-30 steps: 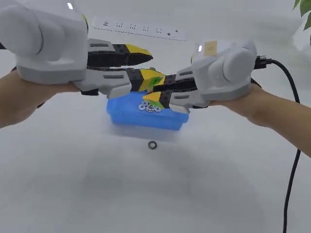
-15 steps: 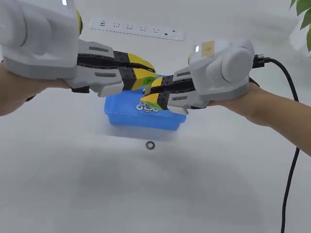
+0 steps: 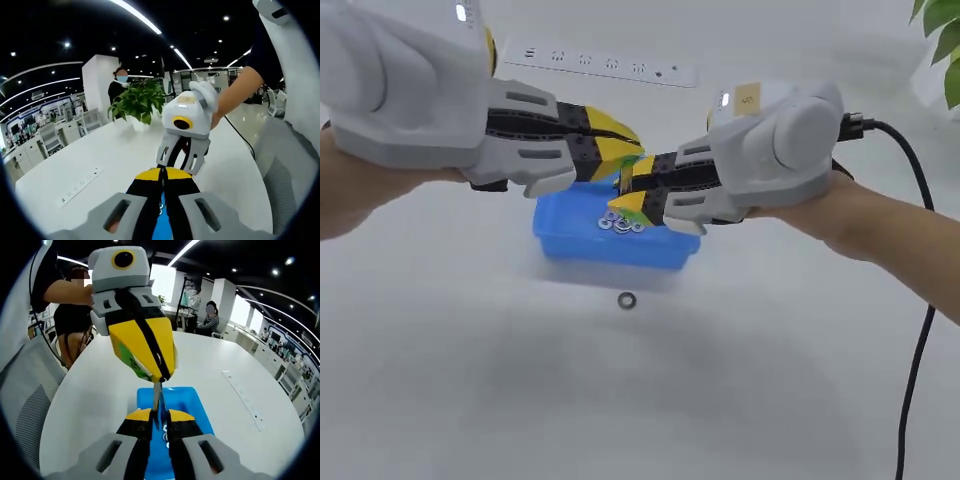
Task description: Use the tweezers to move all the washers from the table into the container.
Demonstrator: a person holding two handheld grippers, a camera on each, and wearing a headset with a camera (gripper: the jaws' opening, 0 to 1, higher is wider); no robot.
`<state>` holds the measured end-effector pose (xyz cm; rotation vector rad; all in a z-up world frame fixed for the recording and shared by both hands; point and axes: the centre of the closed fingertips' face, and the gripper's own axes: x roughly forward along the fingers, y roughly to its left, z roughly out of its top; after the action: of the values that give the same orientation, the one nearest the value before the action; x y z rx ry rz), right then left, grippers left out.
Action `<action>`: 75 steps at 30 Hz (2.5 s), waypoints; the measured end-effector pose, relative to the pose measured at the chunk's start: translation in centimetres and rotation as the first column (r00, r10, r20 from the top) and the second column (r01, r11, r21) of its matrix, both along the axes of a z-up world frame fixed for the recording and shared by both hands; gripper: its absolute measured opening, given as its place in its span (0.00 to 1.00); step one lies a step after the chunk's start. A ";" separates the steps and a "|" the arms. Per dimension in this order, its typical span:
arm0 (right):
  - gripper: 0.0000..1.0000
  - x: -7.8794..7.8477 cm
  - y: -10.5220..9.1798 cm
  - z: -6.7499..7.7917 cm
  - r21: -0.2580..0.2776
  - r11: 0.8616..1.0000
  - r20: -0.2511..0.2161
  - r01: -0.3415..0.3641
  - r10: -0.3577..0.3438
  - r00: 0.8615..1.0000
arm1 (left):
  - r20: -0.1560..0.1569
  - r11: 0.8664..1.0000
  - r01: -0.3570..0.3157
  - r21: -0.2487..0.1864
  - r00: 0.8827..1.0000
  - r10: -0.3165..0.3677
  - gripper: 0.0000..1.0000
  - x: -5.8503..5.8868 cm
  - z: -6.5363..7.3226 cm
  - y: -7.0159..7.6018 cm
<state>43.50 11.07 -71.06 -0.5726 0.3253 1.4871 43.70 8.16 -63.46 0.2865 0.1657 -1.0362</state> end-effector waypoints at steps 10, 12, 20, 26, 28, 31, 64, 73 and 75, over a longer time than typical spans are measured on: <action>0.15 0.1 -0.3 1.2 0.008 1.000 0.028 0.021 -0.021 0.999 | 0.022 0.999 -0.033 -0.006 0.999 0.033 0.04 0.2 1.3 1.0; 0.16 -0.2 -0.5 1.4 0.007 1.000 0.042 0.011 -0.011 0.999 | 0.031 0.999 -0.036 -0.018 0.999 0.037 0.04 0.0 1.7 1.1; 0.25 -0.6 -1.3 2.2 0.038 0.998 0.066 0.048 -0.050 0.997 | 0.037 0.998 -0.033 -0.061 0.999 0.035 0.04 -1.3 3.5 1.0; 0.35 -0.8 -2.4 2.9 0.124 0.983 0.042 0.135 -0.141 0.989 | 0.040 0.997 -0.026 -0.069 0.999 0.029 0.04 -2.4 3.7 0.3; 0.38 -1.2 -2.7 3.2 0.144 0.980 0.047 0.139 -0.147 0.988 | 0.040 0.998 -0.023 -0.066 0.999 0.025 0.04 -2.8 3.6 0.2; 0.41 -2.3 -3.4 3.2 0.154 0.977 0.044 0.151 -0.159 0.986 | 0.039 0.998 -0.027 -0.057 0.999 0.029 0.04 -3.2 3.0 0.2; 0.96 -9.9 -10.7 -2.3 0.030 0.975 -0.067 0.221 -0.219 0.974 | -0.054 0.996 -0.017 -0.093 0.998 0.012 0.04 -7.4 -1.1 -1.6; 1.00 -11.1 -10.9 -3.4 0.015 0.977 -0.099 0.214 -0.211 0.972 | -0.061 0.998 0.010 -0.060 0.998 -0.014 0.04 -7.5 -2.7 -2.0; 1.00 -11.3 -10.9 -3.6 0.011 0.977 -0.106 0.214 -0.212 0.971 | -0.065 0.998 0.015 -0.059 0.998 -0.019 0.04 -7.5 -2.9 -2.0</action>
<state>32.24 0.15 -74.62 -0.4284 0.4382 1.3134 36.16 6.17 -66.32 0.2013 0.1918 -1.0657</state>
